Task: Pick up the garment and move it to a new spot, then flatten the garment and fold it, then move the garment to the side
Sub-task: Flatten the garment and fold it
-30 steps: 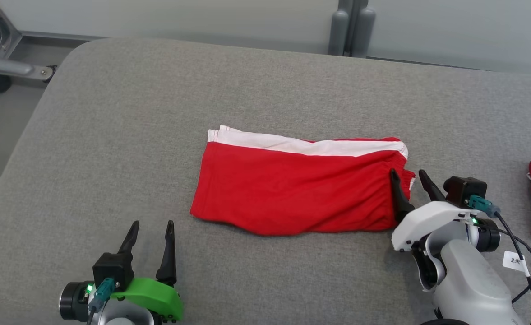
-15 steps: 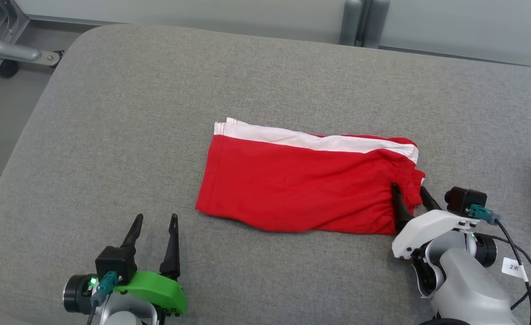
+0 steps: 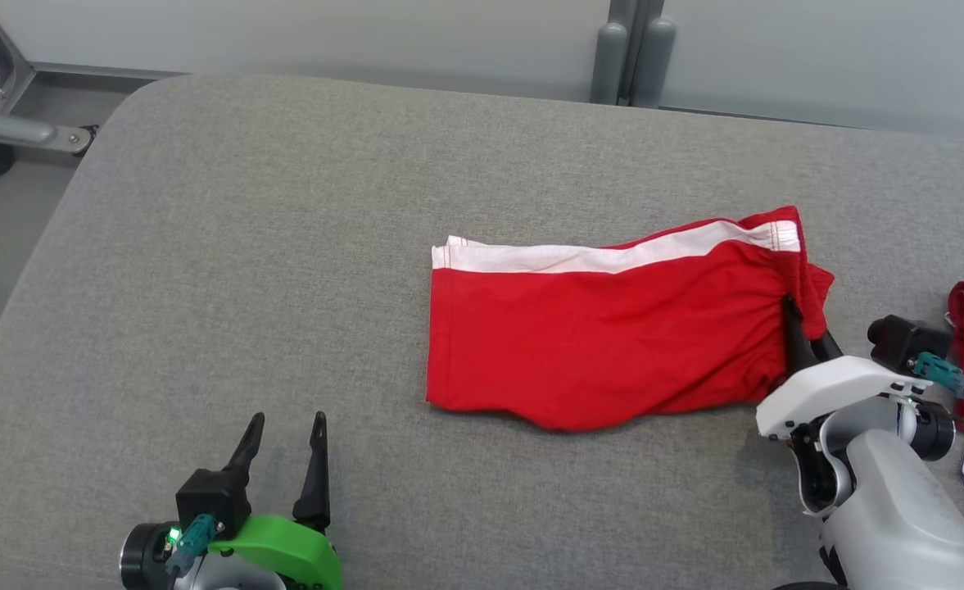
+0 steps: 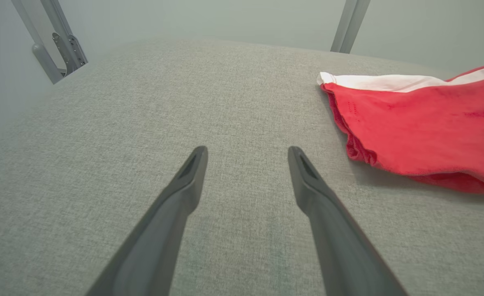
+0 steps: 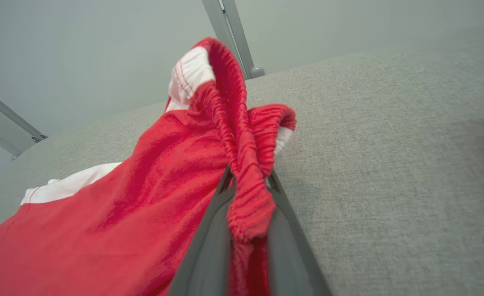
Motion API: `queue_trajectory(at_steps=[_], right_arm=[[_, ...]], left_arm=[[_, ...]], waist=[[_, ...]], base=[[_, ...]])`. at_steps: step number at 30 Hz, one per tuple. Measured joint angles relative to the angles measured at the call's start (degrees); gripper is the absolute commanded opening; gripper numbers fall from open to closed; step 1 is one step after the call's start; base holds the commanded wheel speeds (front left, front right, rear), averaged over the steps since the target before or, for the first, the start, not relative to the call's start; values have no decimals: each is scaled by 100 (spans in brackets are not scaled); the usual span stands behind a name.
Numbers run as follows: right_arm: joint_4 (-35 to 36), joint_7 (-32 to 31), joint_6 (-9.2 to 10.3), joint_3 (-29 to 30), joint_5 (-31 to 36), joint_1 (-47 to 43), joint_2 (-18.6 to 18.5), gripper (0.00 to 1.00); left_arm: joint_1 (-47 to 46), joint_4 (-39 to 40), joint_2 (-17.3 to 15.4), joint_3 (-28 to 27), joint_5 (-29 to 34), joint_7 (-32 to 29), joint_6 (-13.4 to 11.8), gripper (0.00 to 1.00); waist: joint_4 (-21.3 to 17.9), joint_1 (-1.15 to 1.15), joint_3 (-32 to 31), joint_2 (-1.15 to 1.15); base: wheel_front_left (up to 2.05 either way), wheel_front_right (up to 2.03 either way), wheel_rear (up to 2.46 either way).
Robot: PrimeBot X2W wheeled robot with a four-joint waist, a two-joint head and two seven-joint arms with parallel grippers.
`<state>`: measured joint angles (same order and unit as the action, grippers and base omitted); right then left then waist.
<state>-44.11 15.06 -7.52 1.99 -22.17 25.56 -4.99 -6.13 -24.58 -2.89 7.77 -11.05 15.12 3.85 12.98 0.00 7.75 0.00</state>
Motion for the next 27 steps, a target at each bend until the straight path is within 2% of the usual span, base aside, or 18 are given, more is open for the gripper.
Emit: queue_trajectory(at_steps=[3,5,13,17,24,25,26,27], right_arm=[[188,0,0,-157,5,15,-78,0],[321,-1,2,-472,-115,50,-66,0],[1110,-772,3,-1962,-1382,171,145,0],[989,-920,4,-2539,-1708,439,196,0],[277,-712,4,-3071,-1904,809,214,0],[134,-669,4,-3111,-1964,859,215,4],[-10,-621,4,-3161,-1998,903,213,34],[-143,-553,4,-3204,-2027,945,213,100]], left_arm=[[48,-16,1,63,-44,0,13,100],[75,-40,1,130,-88,0,18,100],[74,-152,2,526,-258,0,18,100],[53,-256,4,815,-343,0,27,100],[42,-342,3,1032,-454,0,43,100],[44,-346,3,1025,-453,1,42,100],[48,-364,2,1020,-453,1,41,100],[54,-381,2,1007,-453,0,35,100]], waist=[[-89,0,-72,0],[-144,0,-127,0],[-160,0,-279,0],[102,0,-278,0],[721,0,-244,0],[818,0,-238,0],[911,0,-233,0],[1001,0,-227,0]], base=[[0,0,0],[0,0,0],[0,0,0],[0,0,0],[0,0,0],[0,0,0],[0,0,0],[0,0,0]])
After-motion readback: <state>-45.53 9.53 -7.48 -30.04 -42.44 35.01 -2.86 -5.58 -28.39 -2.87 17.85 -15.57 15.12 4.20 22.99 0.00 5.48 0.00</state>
